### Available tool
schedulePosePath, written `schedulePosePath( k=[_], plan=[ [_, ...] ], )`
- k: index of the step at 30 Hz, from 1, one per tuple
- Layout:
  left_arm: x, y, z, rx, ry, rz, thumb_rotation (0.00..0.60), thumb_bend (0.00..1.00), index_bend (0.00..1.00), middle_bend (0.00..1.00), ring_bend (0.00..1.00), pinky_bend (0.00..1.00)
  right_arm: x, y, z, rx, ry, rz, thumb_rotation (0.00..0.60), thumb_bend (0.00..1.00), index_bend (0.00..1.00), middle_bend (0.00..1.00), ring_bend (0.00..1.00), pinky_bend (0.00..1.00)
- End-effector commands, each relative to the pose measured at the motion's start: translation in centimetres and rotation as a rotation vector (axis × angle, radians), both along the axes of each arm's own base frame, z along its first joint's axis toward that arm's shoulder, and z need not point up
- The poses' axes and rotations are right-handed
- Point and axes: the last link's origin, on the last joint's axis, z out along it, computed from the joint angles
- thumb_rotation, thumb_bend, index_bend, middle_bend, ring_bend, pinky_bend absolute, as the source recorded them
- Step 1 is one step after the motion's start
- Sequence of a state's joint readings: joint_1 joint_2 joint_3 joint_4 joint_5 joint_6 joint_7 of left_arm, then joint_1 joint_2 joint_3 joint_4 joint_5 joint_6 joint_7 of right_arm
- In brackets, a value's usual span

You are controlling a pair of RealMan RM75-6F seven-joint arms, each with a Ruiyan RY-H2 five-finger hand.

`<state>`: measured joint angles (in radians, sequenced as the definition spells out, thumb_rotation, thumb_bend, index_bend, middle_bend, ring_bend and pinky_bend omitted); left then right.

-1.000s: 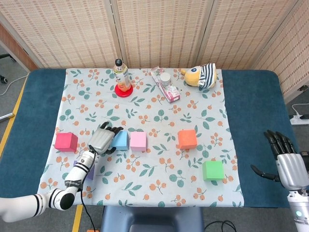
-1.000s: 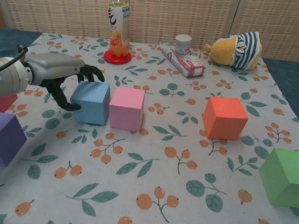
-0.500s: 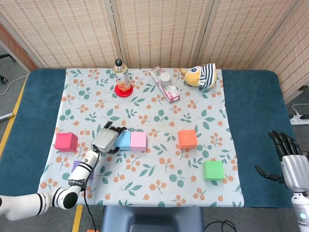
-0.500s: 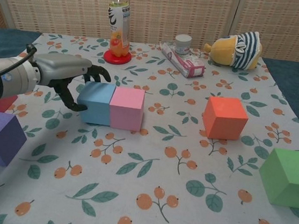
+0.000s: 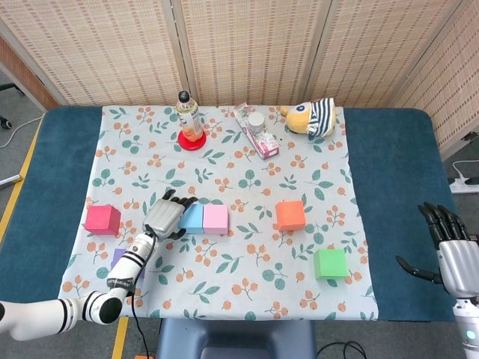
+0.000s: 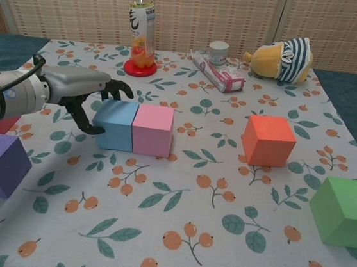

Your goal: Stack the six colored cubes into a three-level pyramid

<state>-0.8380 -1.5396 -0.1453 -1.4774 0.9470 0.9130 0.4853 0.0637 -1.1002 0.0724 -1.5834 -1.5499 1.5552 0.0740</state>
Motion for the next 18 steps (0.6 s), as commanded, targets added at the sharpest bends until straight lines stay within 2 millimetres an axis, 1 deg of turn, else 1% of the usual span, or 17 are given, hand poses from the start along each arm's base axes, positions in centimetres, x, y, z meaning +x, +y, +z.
schedulePosePath(
  k=[1,18],
  plan=[
    [-0.05,-0.03,-0.01,0.0,-0.003,0.004,0.6,0.34,0.14,0.31,0.28,0.12,-0.01,0.0,-0.01,0.001,0.0,0.001,0.404,0.0,0.0,0.06,0.0,0.11],
    [0.32,0.05,-0.18,-0.002,0.001,-0.004,0.6,0.34,0.13,0.31,0.28,0.12,-0.14,0.2,0.11,-0.006,-0.003,-0.003,0.403,0.0,0.0,0.06,0.0,0.11]
  ],
)
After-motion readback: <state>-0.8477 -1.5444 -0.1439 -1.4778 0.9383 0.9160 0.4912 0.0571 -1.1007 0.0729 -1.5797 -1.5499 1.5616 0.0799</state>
